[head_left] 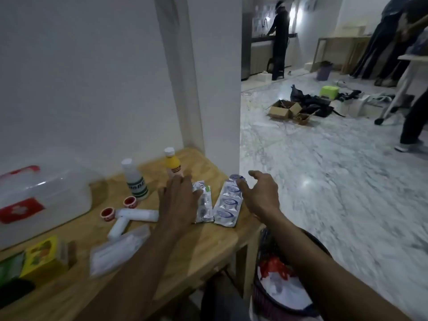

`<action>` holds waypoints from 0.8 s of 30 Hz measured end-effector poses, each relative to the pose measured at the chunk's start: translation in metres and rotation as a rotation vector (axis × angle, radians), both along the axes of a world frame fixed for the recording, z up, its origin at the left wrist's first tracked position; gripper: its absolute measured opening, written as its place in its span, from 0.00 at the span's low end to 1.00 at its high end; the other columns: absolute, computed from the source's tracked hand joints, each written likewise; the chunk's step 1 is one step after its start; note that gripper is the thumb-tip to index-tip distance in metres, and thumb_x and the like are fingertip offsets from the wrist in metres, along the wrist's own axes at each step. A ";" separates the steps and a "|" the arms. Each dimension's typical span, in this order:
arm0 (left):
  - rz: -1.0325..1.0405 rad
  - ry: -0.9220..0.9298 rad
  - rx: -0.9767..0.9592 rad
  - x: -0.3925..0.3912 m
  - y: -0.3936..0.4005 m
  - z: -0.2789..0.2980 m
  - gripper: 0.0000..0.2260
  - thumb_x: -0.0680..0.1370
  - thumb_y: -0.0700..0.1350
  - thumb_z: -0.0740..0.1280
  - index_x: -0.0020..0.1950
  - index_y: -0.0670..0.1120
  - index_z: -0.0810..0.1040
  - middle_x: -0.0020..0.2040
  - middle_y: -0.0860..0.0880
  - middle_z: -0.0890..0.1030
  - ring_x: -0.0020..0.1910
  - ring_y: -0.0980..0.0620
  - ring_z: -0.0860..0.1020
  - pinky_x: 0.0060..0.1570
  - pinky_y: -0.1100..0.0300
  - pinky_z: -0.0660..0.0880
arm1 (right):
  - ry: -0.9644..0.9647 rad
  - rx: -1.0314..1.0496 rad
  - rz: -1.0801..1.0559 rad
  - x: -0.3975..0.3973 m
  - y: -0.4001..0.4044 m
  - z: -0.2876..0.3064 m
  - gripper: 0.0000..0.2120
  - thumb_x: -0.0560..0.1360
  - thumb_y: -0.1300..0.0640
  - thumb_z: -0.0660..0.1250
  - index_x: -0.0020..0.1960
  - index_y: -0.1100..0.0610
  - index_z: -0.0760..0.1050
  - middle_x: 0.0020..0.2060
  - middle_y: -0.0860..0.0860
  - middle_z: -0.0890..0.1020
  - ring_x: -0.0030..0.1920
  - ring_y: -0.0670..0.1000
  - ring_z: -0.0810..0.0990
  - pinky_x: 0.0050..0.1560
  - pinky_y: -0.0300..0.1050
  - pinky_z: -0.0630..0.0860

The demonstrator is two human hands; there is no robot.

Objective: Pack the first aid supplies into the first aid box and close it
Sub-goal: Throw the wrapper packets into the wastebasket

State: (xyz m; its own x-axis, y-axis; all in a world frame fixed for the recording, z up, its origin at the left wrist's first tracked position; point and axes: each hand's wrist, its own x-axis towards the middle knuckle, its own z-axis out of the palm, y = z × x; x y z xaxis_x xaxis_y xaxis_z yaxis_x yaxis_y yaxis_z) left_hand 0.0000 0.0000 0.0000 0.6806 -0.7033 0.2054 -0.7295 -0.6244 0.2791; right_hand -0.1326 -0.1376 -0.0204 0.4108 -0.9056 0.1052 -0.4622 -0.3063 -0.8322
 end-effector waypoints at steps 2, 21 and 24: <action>0.019 -0.004 0.021 0.001 -0.002 -0.001 0.22 0.82 0.53 0.58 0.75 0.50 0.63 0.71 0.46 0.68 0.71 0.43 0.64 0.67 0.45 0.58 | 0.015 0.012 -0.007 0.004 -0.001 -0.003 0.24 0.77 0.45 0.67 0.69 0.54 0.72 0.68 0.54 0.73 0.68 0.56 0.71 0.64 0.53 0.70; 0.016 -0.093 -0.071 0.000 -0.003 -0.011 0.11 0.79 0.46 0.63 0.61 0.51 0.73 0.63 0.50 0.73 0.66 0.48 0.67 0.62 0.47 0.55 | 0.104 0.017 0.091 0.024 -0.012 -0.005 0.26 0.75 0.40 0.67 0.70 0.49 0.70 0.66 0.53 0.74 0.67 0.57 0.72 0.65 0.61 0.70; 0.020 -0.093 -0.087 0.001 -0.004 -0.010 0.09 0.80 0.46 0.62 0.60 0.51 0.74 0.63 0.50 0.74 0.66 0.47 0.67 0.62 0.47 0.54 | 0.085 0.051 0.119 0.033 -0.018 -0.004 0.21 0.75 0.42 0.67 0.64 0.51 0.77 0.60 0.53 0.79 0.62 0.55 0.76 0.63 0.58 0.72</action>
State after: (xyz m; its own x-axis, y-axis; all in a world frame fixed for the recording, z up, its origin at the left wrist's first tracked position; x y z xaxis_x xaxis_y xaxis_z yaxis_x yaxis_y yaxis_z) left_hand 0.0005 -0.0039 -0.0100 0.6691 -0.6670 0.3278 -0.7427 -0.6152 0.2643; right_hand -0.1001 -0.1553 -0.0241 0.5208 -0.8534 0.0206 -0.4946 -0.3214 -0.8075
